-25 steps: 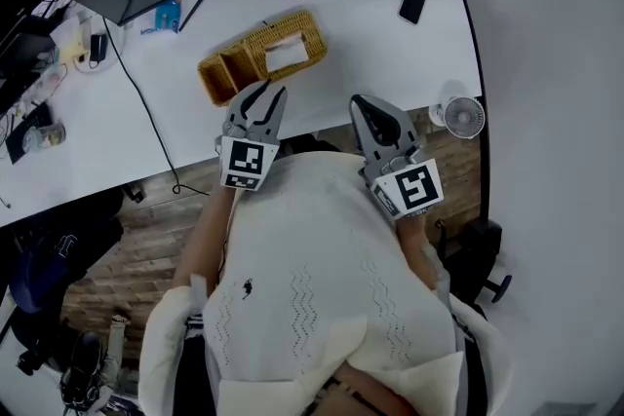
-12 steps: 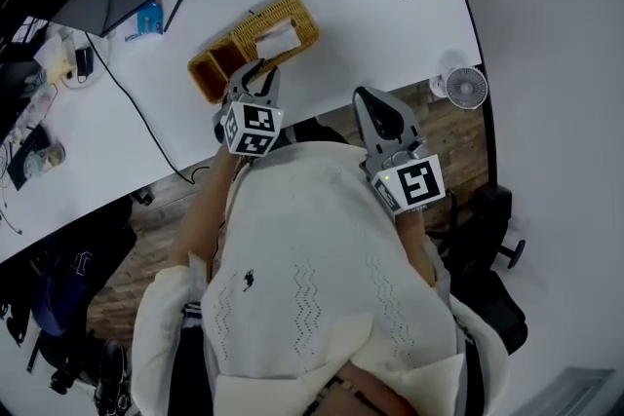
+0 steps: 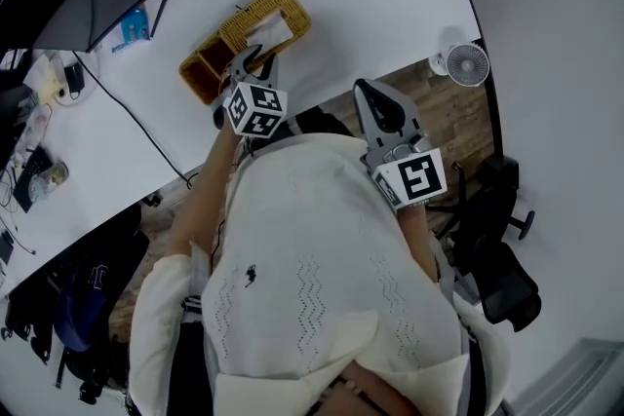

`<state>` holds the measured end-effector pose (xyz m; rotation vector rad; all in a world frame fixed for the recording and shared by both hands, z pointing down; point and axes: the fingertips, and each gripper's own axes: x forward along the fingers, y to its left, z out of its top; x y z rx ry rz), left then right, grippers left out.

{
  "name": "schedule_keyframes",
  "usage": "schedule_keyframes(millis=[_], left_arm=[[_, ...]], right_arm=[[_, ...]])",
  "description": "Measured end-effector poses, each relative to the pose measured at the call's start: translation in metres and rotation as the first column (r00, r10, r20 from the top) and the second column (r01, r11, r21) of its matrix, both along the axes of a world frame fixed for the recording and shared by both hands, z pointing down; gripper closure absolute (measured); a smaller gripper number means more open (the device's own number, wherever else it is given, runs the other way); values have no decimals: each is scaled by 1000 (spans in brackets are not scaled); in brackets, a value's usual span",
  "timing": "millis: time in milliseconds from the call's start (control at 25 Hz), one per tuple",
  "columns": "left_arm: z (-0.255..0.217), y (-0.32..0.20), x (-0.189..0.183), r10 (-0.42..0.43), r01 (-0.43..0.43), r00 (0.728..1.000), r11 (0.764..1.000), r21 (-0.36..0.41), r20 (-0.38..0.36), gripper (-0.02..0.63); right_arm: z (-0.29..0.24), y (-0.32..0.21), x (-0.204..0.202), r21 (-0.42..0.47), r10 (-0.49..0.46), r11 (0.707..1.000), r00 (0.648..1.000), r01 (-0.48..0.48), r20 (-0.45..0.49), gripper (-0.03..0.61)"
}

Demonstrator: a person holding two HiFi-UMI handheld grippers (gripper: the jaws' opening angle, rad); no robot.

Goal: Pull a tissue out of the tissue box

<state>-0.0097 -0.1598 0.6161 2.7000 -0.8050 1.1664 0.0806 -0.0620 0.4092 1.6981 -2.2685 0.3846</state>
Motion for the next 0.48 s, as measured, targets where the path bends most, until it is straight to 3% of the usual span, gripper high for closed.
schedule_keyframes(millis=[200, 480], left_arm=[[11, -2, 7, 32, -32, 998, 999, -1, 48, 492], [15, -10, 6, 22, -20, 999, 999, -28, 48, 513]], right_arm=[[3, -1, 6, -11, 27, 1000, 1000, -27, 1, 577], [9, -6, 10, -25, 46, 999, 999, -45, 11, 577]])
